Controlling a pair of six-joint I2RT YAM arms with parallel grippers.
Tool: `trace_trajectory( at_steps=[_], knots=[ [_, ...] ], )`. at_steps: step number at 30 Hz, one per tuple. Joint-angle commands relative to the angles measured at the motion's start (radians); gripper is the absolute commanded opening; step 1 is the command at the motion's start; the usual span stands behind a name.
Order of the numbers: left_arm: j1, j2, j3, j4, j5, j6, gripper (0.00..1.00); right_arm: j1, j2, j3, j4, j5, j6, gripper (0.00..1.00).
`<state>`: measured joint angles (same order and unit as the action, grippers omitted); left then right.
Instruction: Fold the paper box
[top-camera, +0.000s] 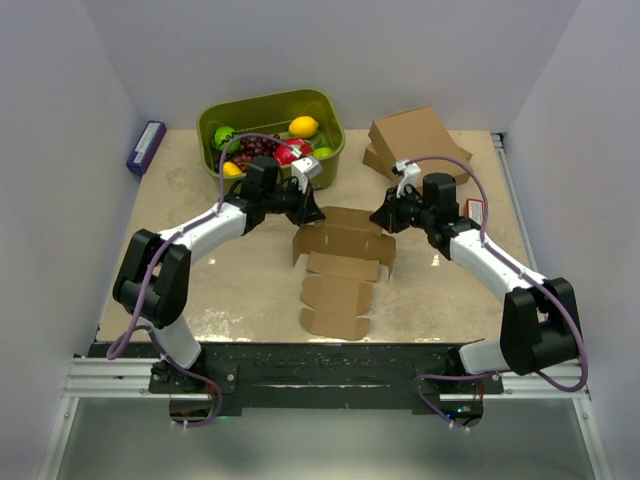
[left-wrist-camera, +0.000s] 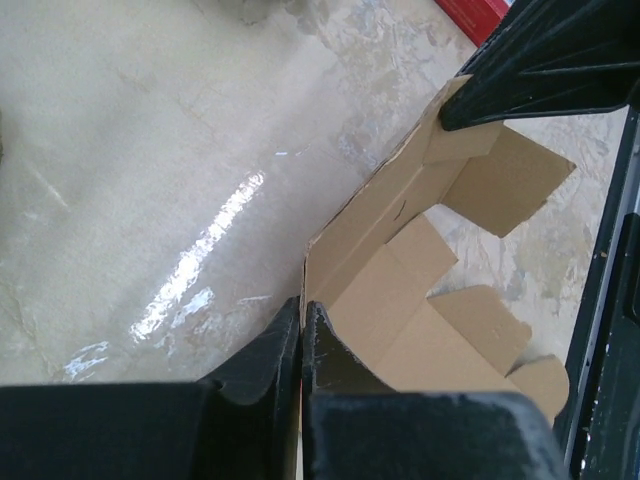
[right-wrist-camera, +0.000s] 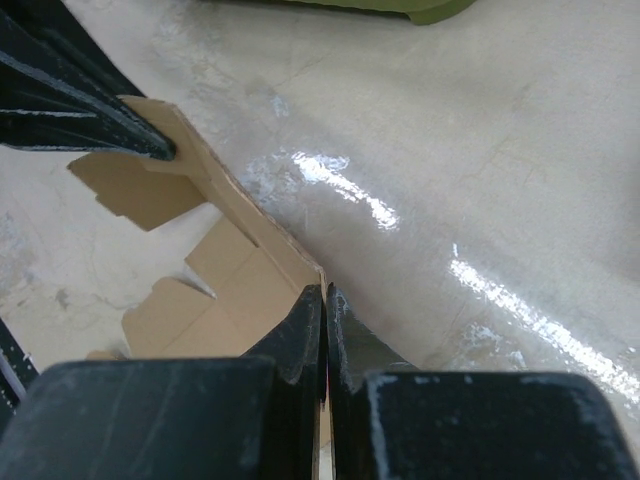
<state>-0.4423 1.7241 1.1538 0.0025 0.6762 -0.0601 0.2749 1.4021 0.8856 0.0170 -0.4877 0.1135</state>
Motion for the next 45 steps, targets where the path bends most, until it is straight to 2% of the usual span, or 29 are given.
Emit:
trace_trajectory(
  at_steps=[1,4,5,8,9,14,18,21,25,26,27,29,32,33,34,35,37,38,41,45],
  knots=[
    [-0.025,-0.024,0.012,0.028,-0.003,0.048,0.0,0.006,-0.026,0.019,-0.005,0.05,0.021,0.09],
    [-0.035,-0.049,-0.002,0.022,0.002,0.111,0.0,0.006,-0.067,0.023,-0.014,0.084,0.032,0.35],
    [-0.035,-0.064,-0.005,0.018,0.016,0.126,0.0,0.006,-0.08,0.024,-0.014,0.095,0.026,0.54],
    [-0.035,-0.089,-0.011,-0.001,0.078,0.192,0.0,0.006,-0.129,0.026,-0.049,0.101,-0.02,0.77],
    [-0.033,-0.092,-0.009,-0.001,0.113,0.219,0.0,0.007,-0.14,0.027,-0.052,0.1,-0.032,0.79],
    [-0.032,-0.086,0.024,-0.11,0.175,0.278,0.0,0.033,-0.175,0.024,-0.037,0.037,-0.099,0.83],
    [-0.03,-0.09,0.037,-0.142,0.163,0.304,0.0,0.083,-0.14,0.059,-0.06,0.073,-0.167,0.82],
    [-0.032,-0.11,0.02,-0.115,0.091,0.28,0.0,0.104,-0.127,0.108,-0.086,0.176,-0.121,0.8],
    [-0.059,-0.152,-0.06,-0.024,-0.071,0.243,0.0,0.109,-0.144,0.176,-0.156,0.3,0.14,0.78],
    [-0.074,-0.171,-0.078,0.032,-0.108,0.24,0.0,0.11,-0.153,0.177,-0.161,0.308,0.287,0.77],
    [-0.084,-0.182,-0.097,0.053,-0.118,0.25,0.0,0.112,-0.164,0.168,-0.155,0.298,0.351,0.77],
    [-0.104,-0.211,-0.144,0.108,-0.167,0.266,0.0,0.13,-0.212,0.109,-0.083,0.25,0.528,0.76],
    [-0.13,-0.247,-0.195,0.163,-0.216,0.298,0.0,0.156,-0.262,0.023,0.035,0.221,0.688,0.76],
    [-0.133,-0.256,-0.204,0.172,-0.216,0.308,0.0,0.158,-0.265,0.016,0.043,0.221,0.686,0.76],
    [-0.133,-0.265,-0.219,0.189,-0.213,0.316,0.0,0.158,-0.265,0.022,0.025,0.225,0.655,0.76],
    [-0.133,-0.277,-0.224,0.191,-0.186,0.324,0.0,0.161,-0.259,0.045,0.006,0.25,0.529,0.76],
    [-0.134,-0.279,-0.215,0.156,-0.153,0.354,0.0,0.161,-0.256,0.071,-0.061,0.288,0.389,0.78],
    [-0.134,-0.276,-0.207,0.14,-0.121,0.362,0.0,0.161,-0.262,0.072,-0.058,0.29,0.236,0.79],
    [-0.131,-0.274,-0.186,0.091,-0.067,0.393,0.0,0.161,-0.269,0.041,-0.026,0.246,0.001,0.8],
    [-0.133,-0.268,-0.166,0.045,-0.04,0.428,0.0,0.159,-0.224,0.024,-0.034,0.146,-0.185,0.79]
  ],
)
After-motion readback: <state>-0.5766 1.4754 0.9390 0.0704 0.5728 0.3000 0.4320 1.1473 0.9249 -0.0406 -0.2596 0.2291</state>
